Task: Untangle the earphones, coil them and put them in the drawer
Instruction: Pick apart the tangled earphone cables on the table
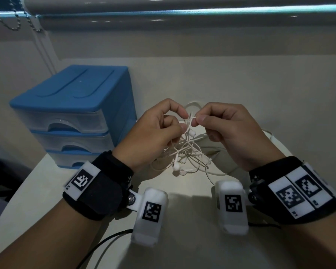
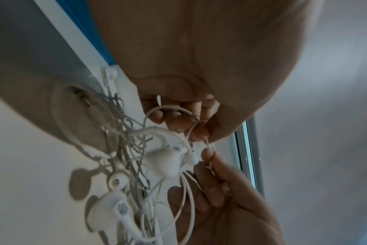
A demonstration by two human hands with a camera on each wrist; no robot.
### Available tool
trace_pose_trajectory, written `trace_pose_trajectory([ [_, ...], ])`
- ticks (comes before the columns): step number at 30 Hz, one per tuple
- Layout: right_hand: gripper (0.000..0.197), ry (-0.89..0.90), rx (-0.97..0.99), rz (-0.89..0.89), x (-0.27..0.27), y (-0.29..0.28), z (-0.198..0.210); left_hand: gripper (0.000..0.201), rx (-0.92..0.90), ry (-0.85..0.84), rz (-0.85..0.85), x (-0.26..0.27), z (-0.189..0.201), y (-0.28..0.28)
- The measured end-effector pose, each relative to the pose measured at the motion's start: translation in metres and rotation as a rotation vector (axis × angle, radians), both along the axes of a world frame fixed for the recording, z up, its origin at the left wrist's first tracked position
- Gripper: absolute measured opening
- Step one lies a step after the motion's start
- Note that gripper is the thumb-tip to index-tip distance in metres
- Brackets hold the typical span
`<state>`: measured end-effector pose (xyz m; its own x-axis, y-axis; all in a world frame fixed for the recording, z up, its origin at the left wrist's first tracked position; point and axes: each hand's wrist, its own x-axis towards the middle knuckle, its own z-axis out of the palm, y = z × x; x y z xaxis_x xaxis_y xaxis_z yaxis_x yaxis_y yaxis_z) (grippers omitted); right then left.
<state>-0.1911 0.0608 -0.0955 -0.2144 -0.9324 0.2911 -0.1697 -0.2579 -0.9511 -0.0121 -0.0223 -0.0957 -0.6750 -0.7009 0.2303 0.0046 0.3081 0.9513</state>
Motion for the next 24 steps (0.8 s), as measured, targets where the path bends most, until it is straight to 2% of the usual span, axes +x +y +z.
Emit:
trace_pose_trajectory([
  [6,0.015,-0.059,-0.065,0.021,0.0001,0.0008,0.0022,0.015,-0.058,-0.008,-0.017,0.0000,0.0000,0.0002],
  [11,0.013,-0.170,-0.210,0.076,0.0034,0.0023,0.0059,0.015,-0.078,-0.040,-0.015,-0.0003,-0.0003,0.0008],
  [18,0.020,-0.307,-0.171,0.080,-0.0005,0.0033,0.0082,0.015,-0.050,0.048,0.093,-0.0007,0.0031,-0.0003],
  [24,0.020,-0.373,-0.209,0.078,-0.0006,0.0034,0.0087,0.031,-0.021,-0.058,0.075,0.0001,0.0024,-0.0020],
])
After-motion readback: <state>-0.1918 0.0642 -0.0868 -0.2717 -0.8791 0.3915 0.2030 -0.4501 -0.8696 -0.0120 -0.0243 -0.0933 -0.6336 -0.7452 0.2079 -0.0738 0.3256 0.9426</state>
